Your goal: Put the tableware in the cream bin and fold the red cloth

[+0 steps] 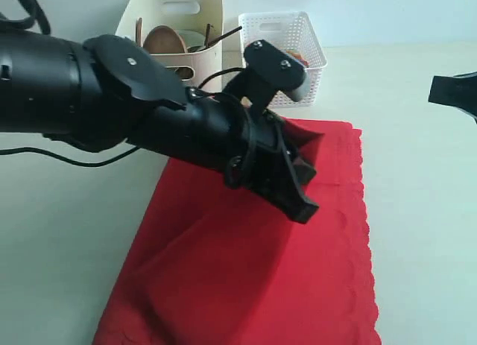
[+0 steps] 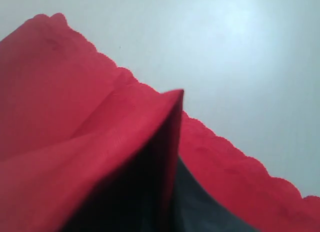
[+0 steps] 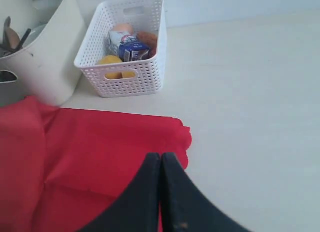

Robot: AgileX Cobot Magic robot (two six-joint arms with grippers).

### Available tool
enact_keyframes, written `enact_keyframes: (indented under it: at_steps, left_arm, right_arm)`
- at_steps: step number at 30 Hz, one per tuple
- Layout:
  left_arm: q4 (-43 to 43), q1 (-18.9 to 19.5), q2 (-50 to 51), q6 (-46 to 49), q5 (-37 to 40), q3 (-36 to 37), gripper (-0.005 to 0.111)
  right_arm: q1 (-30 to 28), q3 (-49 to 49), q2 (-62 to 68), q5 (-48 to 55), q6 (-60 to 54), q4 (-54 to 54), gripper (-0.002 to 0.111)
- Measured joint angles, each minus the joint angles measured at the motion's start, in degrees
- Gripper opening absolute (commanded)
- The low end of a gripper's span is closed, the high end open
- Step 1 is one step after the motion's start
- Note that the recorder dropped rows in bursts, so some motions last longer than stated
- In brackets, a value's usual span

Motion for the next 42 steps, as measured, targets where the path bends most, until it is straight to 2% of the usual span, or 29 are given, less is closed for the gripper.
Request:
enact_keyframes:
  at_steps: [1, 2, 6, 13, 18, 20, 21, 22, 23, 24, 27, 29, 31, 34, 38, 42]
  left_arm:
    - [0.0, -0.74, 0.88, -0.11, -0.5, -1.01, 0.028]
    - [0.0, -1.31, 1.76, -0.11, -0.9, -1.89, 0.041]
    - [-0.55, -3.2, 4.9, -0.11, -1.35, -6.24, 0.106]
    - [0.89, -3.2, 5.67, -0.11, -1.14, -8.84, 0.104]
    - [5.58, -0.3, 2.37, -0.11, 0.16, -8.84, 0.103]
    - [7.11, 2.15, 0.58, -0.11, 2.29, -8.87, 0.092]
    - [7.59, 3.28, -0.17, -0.11, 3.74, -8.87, 0.071]
    - [8.18, 5.68, -1.34, -0.11, 7.11, -8.87, 0.044]
    - [8.78, 8.88, -2.5, -0.68, 10.69, -8.27, 0.027]
    - [9.23, 10.6, -2.97, -1.09, 12.36, -7.59, 0.001]
    - [11.56, 17.42, -3.71, -2.65, 12.74, -0.19, 0.001]
    - [11.84, 18.53, -3.71, -1.9, 9.6, 6.46, 0.001]
    - [9.78, 17.1, -3.46, 1.85, 7.24, 11.36, 0.001]
    - [7.52, 14.75, -2.25, 4.67, 3.92, 14.18, 0.001]
    - [4.97, 11.06, 0.94, 6.98, 2.11, 14.89, 0.001]
    - [3.31, 8.47, 4.95, 7.8, 2.67, 14.89, 0.001]
  right_arm:
    - [0.0, 0.0, 0.01, 0.14, 0.0, 0.0, 0.0]
    - [0.0, 0.0, 0.01, 0.27, 0.0, 0.0, 0.0]
    - [0.0, 0.0, 0.01, 0.39, 0.0, -1.41, 0.0]
    - [0.0, 0.0, 0.01, 2.62, 0.86, -6.62, 0.0]
    - [-0.09, 0.0, 0.01, 2.99, 4.97, -9.83, 0.0]
    - [-0.09, 0.0, 0.01, 3.08, 5.7, -10.42, 0.0]
    - [-0.09, 0.0, 0.01, 3.08, 5.82, -10.42, 0.0]
    - [-0.12, 0.0, 0.01, 3.08, 5.89, -10.42, 0.0]
    - [-0.12, 0.0, 0.01, 2.81, 5.94, -10.42, 0.0]
    - [-0.12, 0.0, 0.14, 2.35, 5.94, -10.17, 0.0]
    - [-0.12, 0.0, 3.73, -2.8, 5.94, -7.19, 0.0]
    - [-0.12, 0.0, 7.97, -6.65, 5.94, -5.99, 0.0]
    - [-0.12, 0.0, 13.57, -11.53, 5.94, -5.57, 0.0]
    - [-0.12, 0.0, 19.87, -17.07, 5.94, -5.33, 0.0]
    - [-0.12, 0.0, 30.2, -21.78, 6.09, -5.33, 0.0]
    - [-0.12, 0.0, 34.26, -22.05, 6.09, -5.33, 0.0]
